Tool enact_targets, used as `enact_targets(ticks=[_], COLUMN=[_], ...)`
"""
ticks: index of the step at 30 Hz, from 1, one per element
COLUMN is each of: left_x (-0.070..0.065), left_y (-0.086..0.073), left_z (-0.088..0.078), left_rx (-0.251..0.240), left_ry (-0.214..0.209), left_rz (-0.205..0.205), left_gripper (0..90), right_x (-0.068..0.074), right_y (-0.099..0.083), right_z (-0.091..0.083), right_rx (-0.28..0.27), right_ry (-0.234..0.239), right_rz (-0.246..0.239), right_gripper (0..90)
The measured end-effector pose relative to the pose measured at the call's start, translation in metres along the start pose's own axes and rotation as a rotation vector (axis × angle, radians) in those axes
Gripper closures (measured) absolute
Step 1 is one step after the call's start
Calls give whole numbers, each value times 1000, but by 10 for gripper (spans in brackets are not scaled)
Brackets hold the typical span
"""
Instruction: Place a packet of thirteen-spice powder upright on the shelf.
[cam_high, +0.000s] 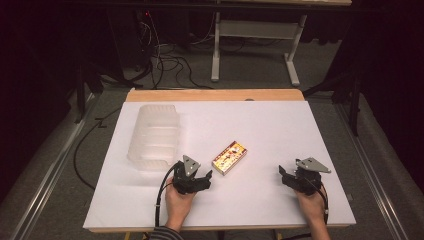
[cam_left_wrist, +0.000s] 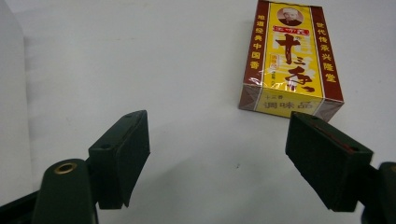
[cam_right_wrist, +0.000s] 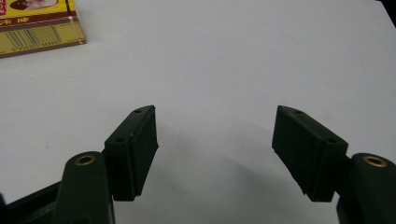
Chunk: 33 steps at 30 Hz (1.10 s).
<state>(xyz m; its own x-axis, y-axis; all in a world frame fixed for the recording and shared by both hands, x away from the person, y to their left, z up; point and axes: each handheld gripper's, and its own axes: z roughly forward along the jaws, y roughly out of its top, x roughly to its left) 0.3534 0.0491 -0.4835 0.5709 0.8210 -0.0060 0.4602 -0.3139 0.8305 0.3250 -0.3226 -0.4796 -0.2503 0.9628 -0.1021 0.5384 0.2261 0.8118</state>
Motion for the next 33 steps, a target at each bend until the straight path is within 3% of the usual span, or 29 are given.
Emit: enact_targets(ticks=[33], left_x=[-2], left_y=[0], left_z=[0], left_rx=[1], left_ry=[-13], left_rz=[22], left_gripper=[220], right_x=[-1], right_y=[0], right_z=[-1], right_rx=[-12], right_ry=[2], right_rz=[8], right_gripper=[311])
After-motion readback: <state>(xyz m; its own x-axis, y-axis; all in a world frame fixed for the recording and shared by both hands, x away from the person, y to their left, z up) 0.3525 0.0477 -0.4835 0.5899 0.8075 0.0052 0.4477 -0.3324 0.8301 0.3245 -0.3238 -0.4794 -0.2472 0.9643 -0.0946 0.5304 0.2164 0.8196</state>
